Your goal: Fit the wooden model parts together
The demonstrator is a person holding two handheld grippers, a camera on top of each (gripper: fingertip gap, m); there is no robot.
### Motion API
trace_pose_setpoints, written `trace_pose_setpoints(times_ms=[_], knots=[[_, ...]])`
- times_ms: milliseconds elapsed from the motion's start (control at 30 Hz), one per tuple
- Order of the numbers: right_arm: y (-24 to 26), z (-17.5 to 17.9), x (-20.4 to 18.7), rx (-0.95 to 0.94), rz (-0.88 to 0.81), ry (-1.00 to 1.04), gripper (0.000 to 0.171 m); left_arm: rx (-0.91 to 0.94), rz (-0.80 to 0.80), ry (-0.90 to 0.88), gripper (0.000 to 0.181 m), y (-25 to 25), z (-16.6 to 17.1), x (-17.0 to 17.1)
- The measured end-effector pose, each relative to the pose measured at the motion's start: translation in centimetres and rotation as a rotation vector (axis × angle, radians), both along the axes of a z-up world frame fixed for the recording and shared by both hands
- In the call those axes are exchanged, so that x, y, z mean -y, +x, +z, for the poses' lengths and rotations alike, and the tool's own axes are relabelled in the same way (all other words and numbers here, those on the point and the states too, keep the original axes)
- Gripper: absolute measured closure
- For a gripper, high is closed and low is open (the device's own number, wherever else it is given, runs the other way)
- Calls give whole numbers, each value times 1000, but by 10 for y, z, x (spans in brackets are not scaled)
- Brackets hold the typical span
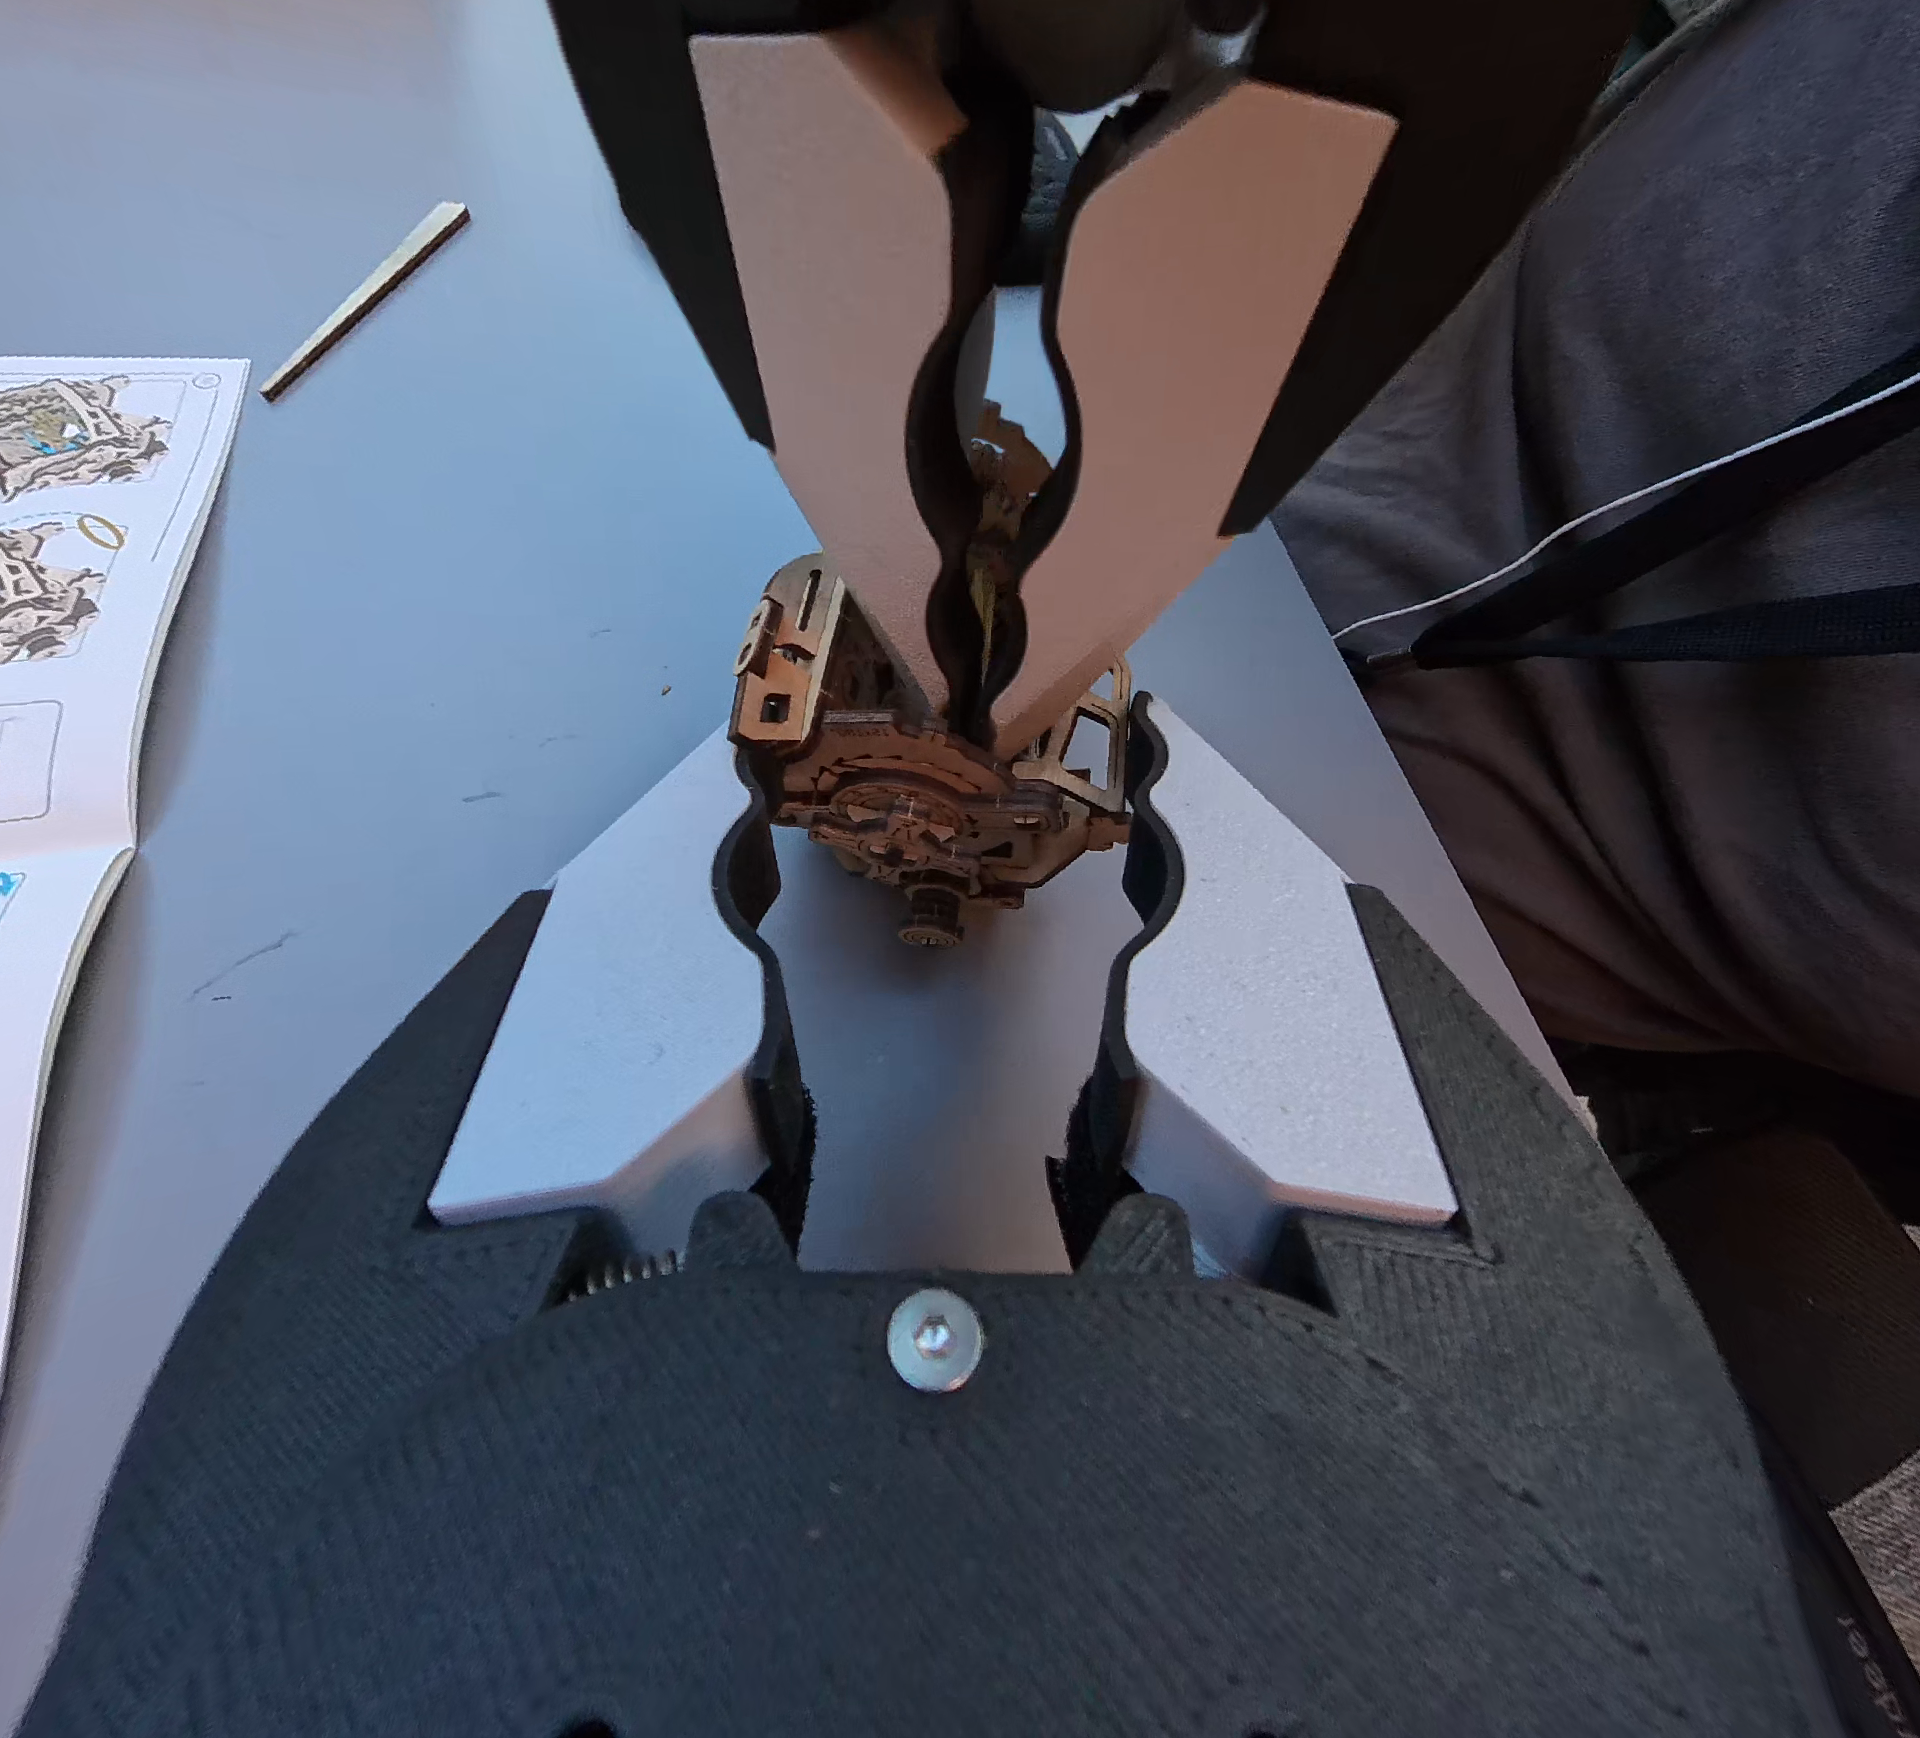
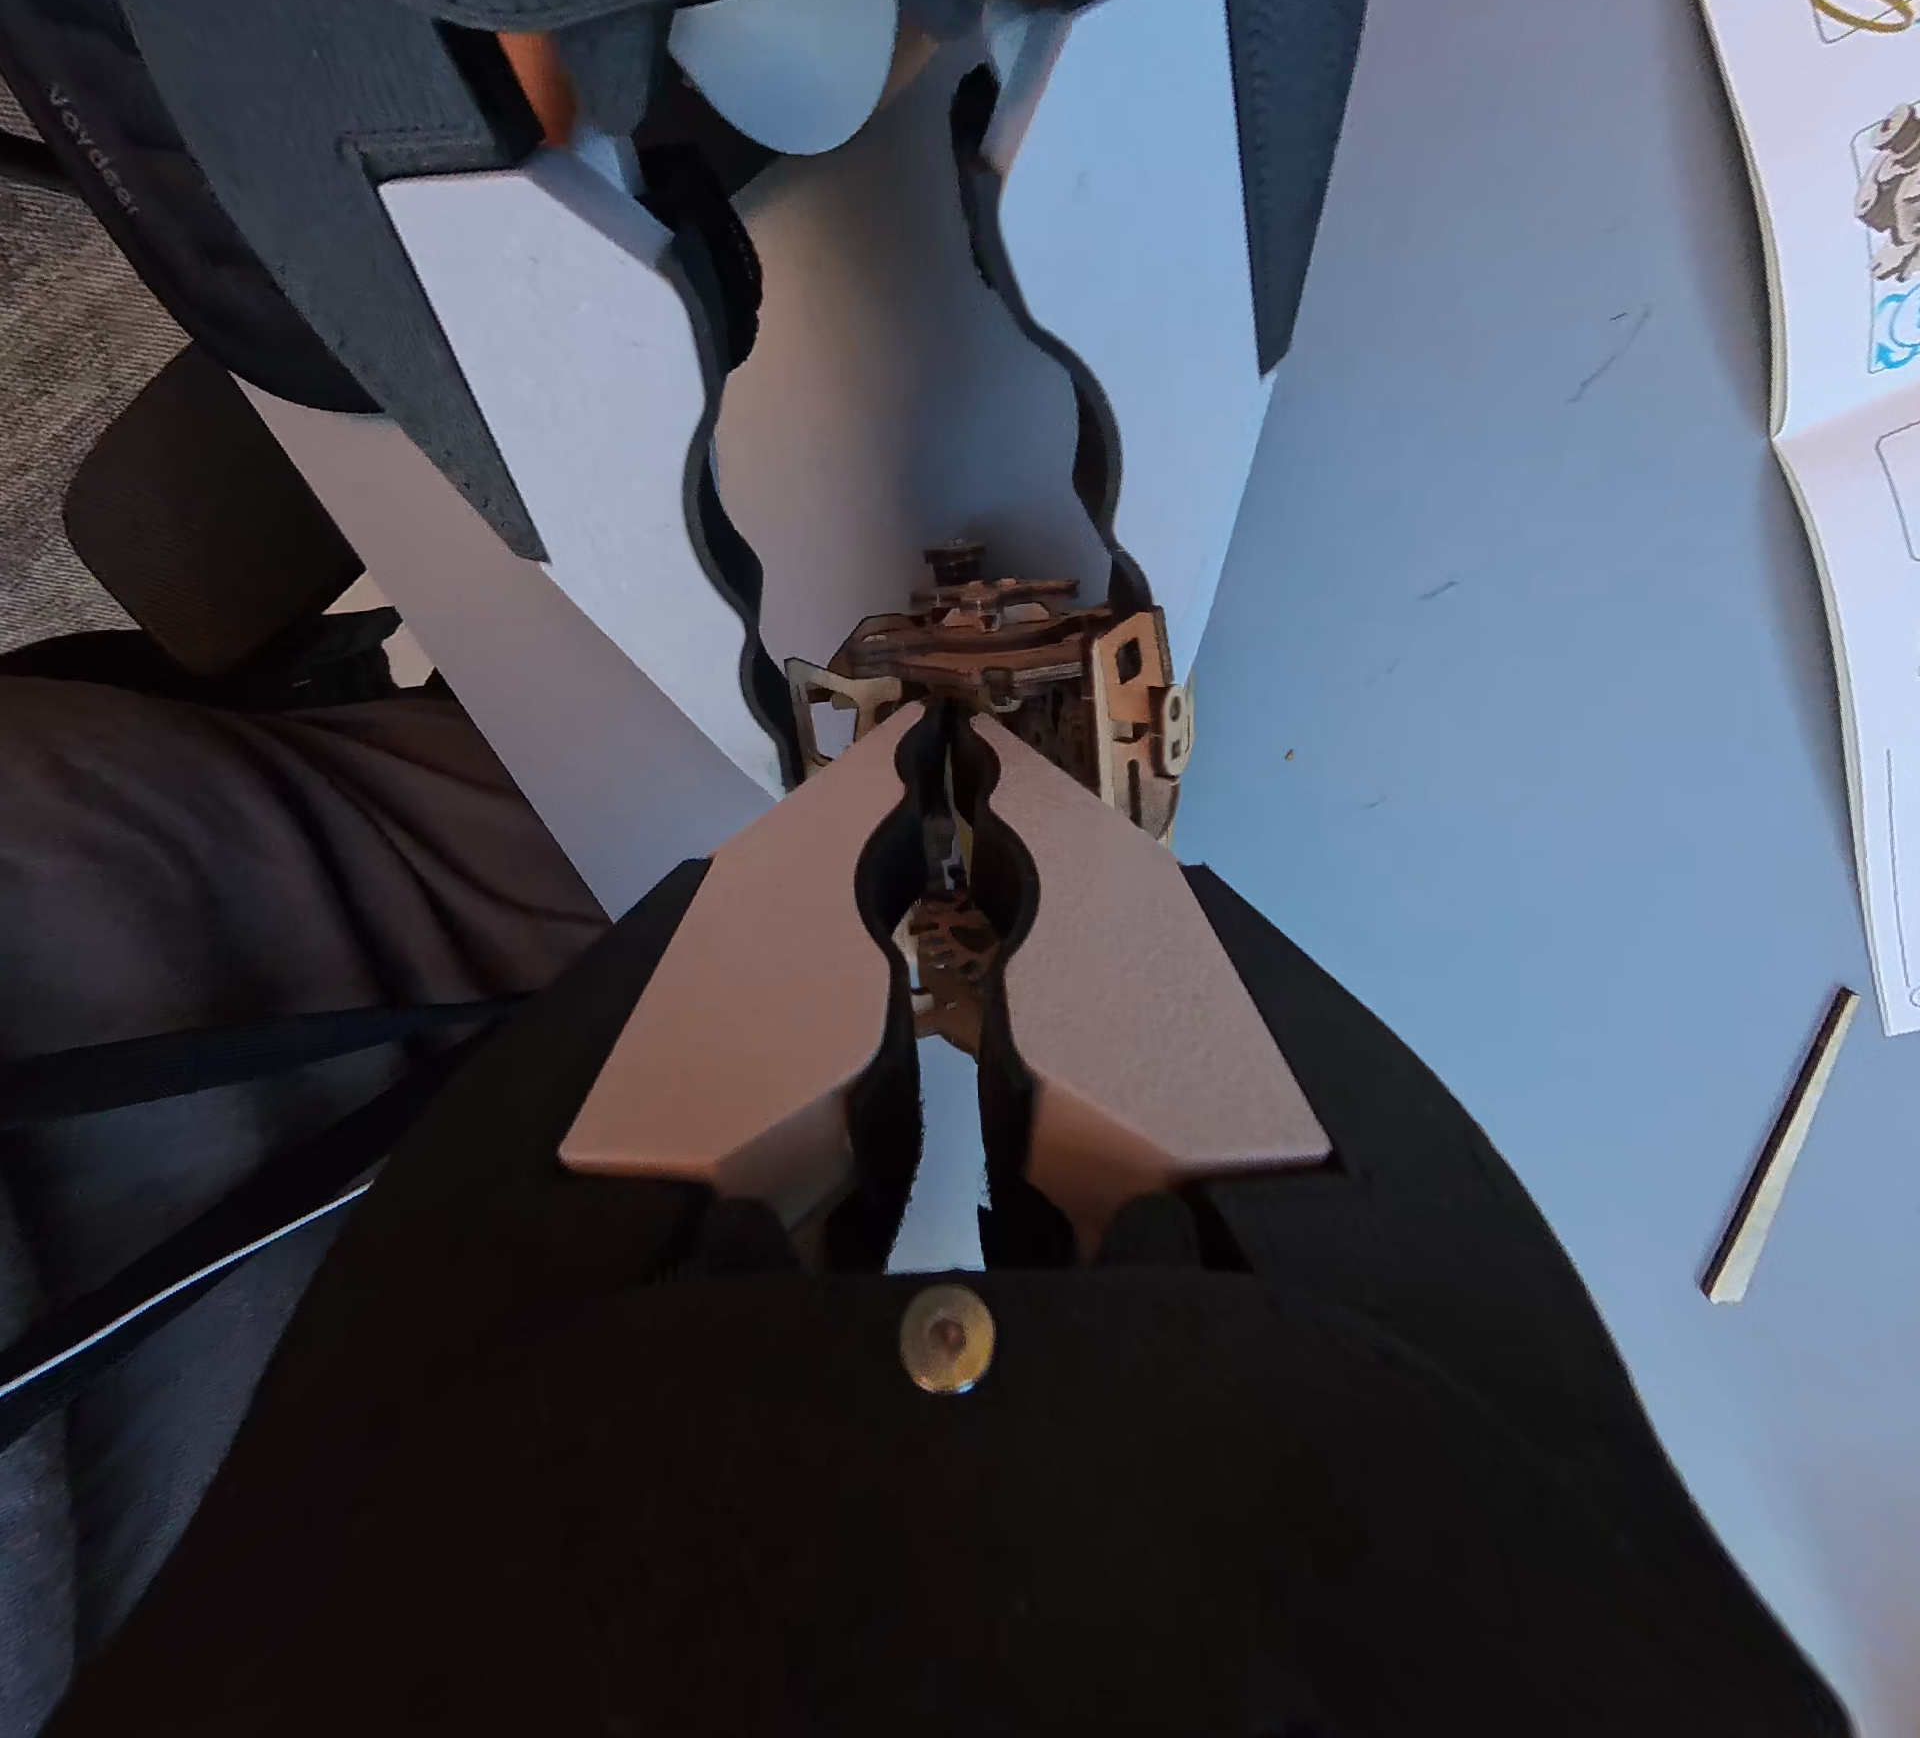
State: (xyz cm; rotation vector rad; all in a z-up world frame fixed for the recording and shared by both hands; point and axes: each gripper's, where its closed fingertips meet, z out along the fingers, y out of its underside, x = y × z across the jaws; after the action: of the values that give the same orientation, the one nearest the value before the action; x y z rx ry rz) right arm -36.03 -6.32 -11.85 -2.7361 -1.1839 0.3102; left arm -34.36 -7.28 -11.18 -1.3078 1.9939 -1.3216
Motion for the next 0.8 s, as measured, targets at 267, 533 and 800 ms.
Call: trace_pose_setpoints(times_ms=[267,533,800], knots=[[-1,0,-1,10,-16,-9,171,-2,8,4,116,0,0,-1],[-1,1,0,34,0,16,171,-1,8,1,116,0,0,-1],[0,0,-3,28,113,167,171,-2,9,-4,116,0,0,-1]])
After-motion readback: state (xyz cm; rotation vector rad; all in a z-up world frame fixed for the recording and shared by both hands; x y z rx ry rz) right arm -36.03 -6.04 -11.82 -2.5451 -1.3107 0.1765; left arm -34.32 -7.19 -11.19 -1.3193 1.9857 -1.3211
